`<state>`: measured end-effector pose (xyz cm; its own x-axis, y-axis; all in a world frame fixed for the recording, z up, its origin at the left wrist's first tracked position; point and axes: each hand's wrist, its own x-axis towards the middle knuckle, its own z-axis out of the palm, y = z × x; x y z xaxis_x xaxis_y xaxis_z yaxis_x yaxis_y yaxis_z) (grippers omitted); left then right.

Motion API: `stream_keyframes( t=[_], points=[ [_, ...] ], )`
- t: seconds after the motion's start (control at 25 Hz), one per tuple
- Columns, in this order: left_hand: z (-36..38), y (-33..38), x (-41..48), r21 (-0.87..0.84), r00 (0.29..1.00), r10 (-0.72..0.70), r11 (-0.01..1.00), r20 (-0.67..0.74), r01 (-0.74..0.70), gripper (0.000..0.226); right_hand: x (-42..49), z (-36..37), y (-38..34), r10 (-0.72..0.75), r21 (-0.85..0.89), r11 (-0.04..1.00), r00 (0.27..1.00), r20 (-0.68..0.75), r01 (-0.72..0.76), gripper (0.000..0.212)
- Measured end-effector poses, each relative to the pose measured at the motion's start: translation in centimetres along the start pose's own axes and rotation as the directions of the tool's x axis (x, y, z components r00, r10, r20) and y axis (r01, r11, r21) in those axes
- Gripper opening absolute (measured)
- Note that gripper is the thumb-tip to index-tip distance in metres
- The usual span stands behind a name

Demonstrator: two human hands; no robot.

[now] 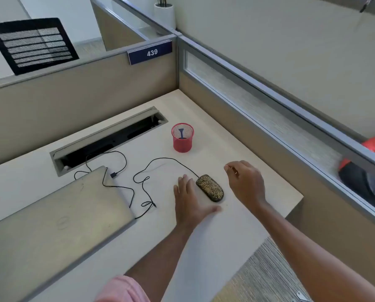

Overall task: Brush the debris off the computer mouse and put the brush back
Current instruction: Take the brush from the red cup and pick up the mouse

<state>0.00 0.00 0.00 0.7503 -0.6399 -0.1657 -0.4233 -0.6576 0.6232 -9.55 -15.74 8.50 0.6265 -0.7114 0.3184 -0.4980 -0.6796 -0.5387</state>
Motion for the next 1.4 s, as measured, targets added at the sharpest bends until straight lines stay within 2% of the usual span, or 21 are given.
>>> stream_keyframes(
  t=[0.2,0.6,0.8,0.96,1.12,1.4],
  points=[
    [0.5,0.6,0.7,0.053,0.999,-0.015,0.998,-0.032,0.016,0.154,3.4,1.2,-1.2,0.057,0.033,0.998,0.998,0.021,-0.057,0.014],
    [2.2,0.7,1.1,0.072,0.988,0.031,0.997,-0.152,-0.020,0.131,10.6,4.7,-5.2,0.114,0.140,0.981,0.981,0.158,-0.136,0.017],
    [2.6,0.6,1.3,0.077,0.981,0.046,0.997,-0.188,-0.032,0.126,14.4,8.7,-7.1,0.140,0.131,0.976,0.965,0.223,-0.172,0.019],
    [3.1,0.0,1.5,0.058,0.978,0.063,0.997,-0.197,-0.053,0.125,16.6,11.8,-8.2,0.208,0.031,0.973,0.931,0.298,-0.227,0.017],
    [3.3,-0.4,1.5,0.043,0.976,0.086,0.996,-0.200,-0.079,0.120,17.5,14.2,-8.9,0.266,-0.122,0.964,0.900,0.344,-0.238,0.024],
    [2.1,-0.8,1.3,-0.031,0.987,0.109,0.993,-0.121,-0.113,0.121,18.3,16.0,-10.1,0.324,-0.213,0.940,0.899,0.295,-0.268,0.028]
  ],
)
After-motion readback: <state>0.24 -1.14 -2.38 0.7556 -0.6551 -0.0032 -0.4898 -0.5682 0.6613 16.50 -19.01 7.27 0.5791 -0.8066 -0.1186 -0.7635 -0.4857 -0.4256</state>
